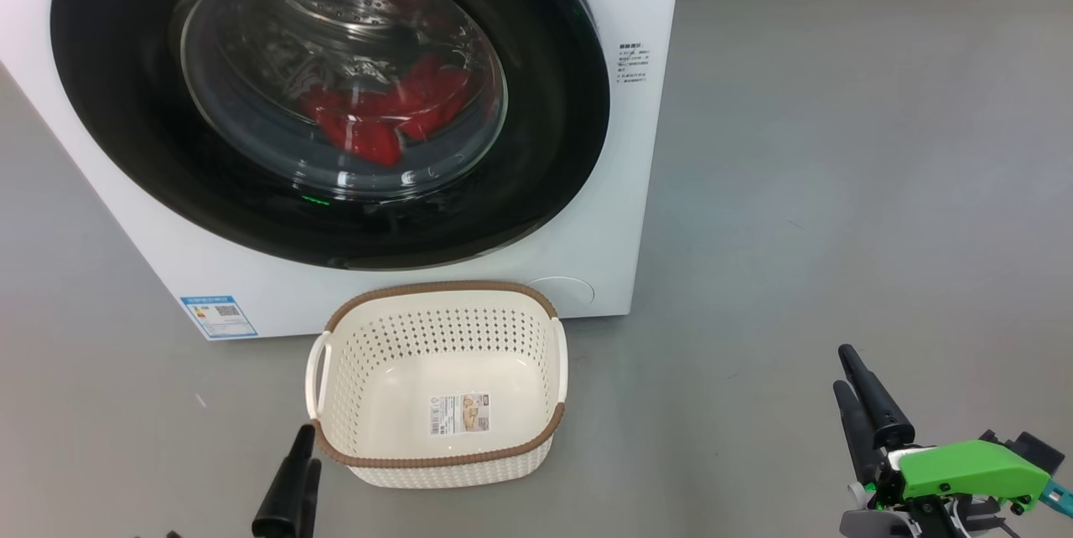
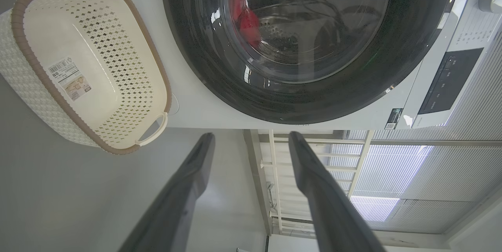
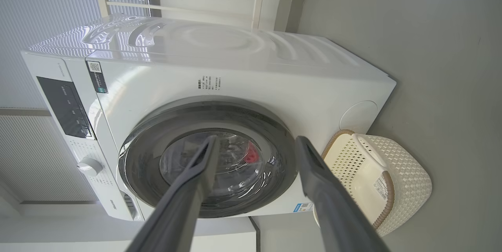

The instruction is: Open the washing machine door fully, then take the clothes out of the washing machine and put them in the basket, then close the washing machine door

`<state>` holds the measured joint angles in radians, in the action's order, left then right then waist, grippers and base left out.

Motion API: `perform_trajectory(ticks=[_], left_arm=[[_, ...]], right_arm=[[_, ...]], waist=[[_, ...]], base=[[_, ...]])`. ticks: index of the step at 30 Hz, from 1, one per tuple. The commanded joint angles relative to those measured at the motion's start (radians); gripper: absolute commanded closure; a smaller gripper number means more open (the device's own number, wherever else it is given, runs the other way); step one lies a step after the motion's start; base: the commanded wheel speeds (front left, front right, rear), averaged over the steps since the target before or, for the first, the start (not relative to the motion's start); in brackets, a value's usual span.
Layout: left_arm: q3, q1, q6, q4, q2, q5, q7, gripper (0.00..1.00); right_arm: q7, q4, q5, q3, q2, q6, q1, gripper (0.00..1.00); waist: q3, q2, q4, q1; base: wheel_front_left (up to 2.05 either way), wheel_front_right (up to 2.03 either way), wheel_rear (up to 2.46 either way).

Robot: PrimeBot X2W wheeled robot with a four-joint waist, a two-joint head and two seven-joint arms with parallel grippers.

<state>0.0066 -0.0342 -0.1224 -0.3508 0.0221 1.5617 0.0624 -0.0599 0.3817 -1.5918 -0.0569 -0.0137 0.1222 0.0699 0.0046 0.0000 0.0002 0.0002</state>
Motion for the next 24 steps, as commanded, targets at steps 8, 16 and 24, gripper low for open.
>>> perform_trajectory(ticks=[8,16,24], left_arm=[[-0.001,-0.068,-0.002,0.044,0.016,-0.123,-0.034,0.0],[-0.006,-0.08,-0.002,0.071,0.013,-0.252,-0.055,0.0],[-0.018,-0.09,-0.003,0.092,0.012,-0.4,-0.079,0.0]], right_arm=[[0.035,-0.014,0.117,0.017,-0.015,0.002,0.078,0.0],[0.056,-0.015,0.233,0.011,-0.012,0.003,0.092,0.0],[0.079,-0.025,0.354,0.014,-0.014,0.003,0.111,0.0]], waist=[[0.001,0.0,0.0,-0.0002],[0.002,0.0,-0.001,-0.0002],[0.003,0.0,0.0,-0.0002]], base=[[0.0,0.0,0.0],[0.0,0.0,0.0],[0.0,0.0,0.0]])
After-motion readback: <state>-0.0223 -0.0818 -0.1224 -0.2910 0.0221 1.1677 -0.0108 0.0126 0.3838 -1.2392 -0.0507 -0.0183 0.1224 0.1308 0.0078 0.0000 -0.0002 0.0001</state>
